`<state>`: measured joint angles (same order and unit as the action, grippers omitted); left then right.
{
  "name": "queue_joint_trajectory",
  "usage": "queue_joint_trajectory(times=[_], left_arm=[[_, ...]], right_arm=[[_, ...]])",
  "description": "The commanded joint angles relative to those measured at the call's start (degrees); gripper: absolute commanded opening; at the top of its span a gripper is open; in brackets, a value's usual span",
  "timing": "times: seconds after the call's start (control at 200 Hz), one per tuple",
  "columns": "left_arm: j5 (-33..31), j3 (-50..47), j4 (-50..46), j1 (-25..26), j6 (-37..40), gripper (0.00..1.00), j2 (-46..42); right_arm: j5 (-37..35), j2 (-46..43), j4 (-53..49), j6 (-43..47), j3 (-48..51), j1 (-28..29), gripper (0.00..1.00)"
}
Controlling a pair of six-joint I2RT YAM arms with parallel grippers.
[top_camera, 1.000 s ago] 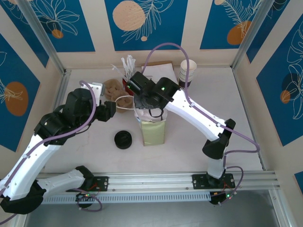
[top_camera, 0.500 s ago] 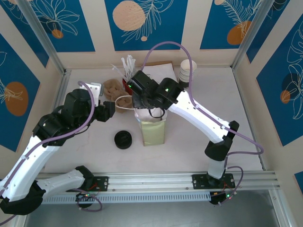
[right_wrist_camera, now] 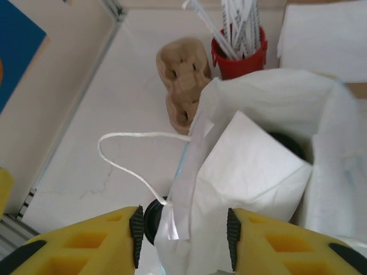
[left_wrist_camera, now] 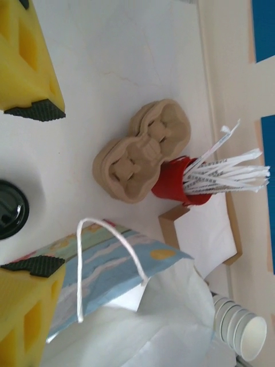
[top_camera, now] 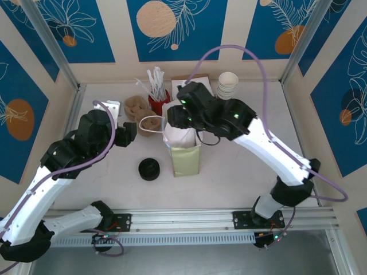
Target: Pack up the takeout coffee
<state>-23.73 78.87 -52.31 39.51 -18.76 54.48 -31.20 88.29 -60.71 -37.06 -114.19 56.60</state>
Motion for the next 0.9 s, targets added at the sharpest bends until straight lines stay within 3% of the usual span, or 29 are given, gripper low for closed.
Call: queue_joint_trajectory(times=[0.0,0.13,0.23,0.35,0.48,0.58,0.705,0.775,0.895], left_arm=[[-6.0,-2.5,4.3,-0.5,3.5,0.71,-1.8],[-11.4,-7.9,10.1,-0.6,7.3,0.84,-4.3],[-15.3,-14.0,17.3,-0.8,12.4,0.99,-6.4],[-18.4,-21.0,25.4,-2.9,17.0,1.00,-7.8],[-16.8,-27.2,30.8,-9.4,17.5,1.00,-7.8],[-13.2,-33.3,35.5,-15.7,15.5,1.00,-8.2],[-13.5,-43.0,44.8,-20.0,14.6,1.00,-8.9],[-14.1,-48.5,50.4,-22.0,14.2,1.00,-8.3],[-14.1,-55.7,57.0,-26.4,10.6,1.00,-5.8]], right_arm=[[-2.5,-6.6,5.5,5.1,5.6,-3.0,0.50],[-1.3,-15.9,11.5,8.7,16.5,-8.9,0.54],[-0.2,-24.2,16.7,10.1,27.1,-15.5,0.63],[3.8,-33.0,22.7,11.2,40.0,-26.3,0.72],[7.2,-39.0,29.0,14.0,52.6,-37.3,0.81],[9.0,-40.5,35.5,15.3,61.4,-44.5,0.89],[9.4,-39.7,47.8,16.7,71.9,-50.8,1.00],[11.9,-37.6,55.8,19.9,77.4,-53.4,0.99],[10.0,-30.3,69.2,23.5,85.3,-55.0,0.99]])
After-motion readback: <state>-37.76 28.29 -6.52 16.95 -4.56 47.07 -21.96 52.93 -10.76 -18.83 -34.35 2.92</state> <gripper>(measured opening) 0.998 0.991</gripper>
